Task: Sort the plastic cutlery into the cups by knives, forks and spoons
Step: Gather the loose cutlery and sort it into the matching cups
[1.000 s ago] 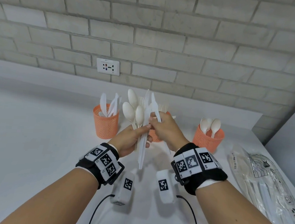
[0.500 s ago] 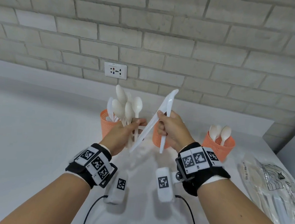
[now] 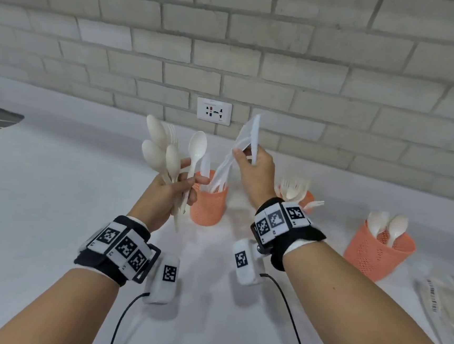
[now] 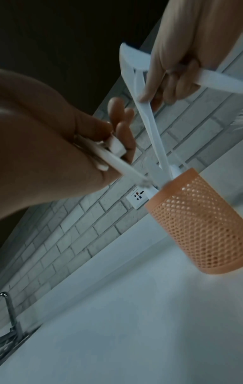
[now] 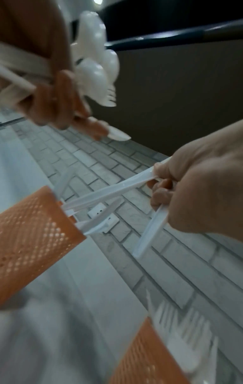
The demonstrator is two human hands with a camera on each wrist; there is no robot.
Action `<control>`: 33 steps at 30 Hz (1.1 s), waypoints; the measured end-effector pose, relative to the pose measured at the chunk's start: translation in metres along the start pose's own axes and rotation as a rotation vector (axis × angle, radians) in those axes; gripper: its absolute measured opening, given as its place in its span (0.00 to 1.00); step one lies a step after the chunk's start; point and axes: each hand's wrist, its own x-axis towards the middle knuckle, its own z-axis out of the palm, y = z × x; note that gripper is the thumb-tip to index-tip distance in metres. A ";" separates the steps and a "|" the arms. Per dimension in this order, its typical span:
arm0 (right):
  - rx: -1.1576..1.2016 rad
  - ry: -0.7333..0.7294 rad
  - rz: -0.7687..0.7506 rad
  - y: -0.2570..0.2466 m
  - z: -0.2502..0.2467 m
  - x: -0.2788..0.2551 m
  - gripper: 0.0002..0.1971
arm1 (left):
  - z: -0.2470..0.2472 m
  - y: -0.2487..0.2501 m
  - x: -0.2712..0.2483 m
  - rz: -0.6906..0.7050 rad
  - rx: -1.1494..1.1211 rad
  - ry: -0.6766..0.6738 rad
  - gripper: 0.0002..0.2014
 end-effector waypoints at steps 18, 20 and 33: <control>0.280 -0.102 0.119 0.011 0.046 0.024 0.09 | -0.013 -0.009 0.017 -0.106 -0.072 -0.180 0.11; 0.246 -0.191 0.108 0.016 0.049 0.022 0.08 | -0.012 -0.011 0.018 -0.111 -0.089 -0.208 0.11; 0.039 -0.144 -0.031 -0.025 0.020 0.022 0.14 | -0.004 -0.015 0.017 -0.158 -0.065 -0.345 0.08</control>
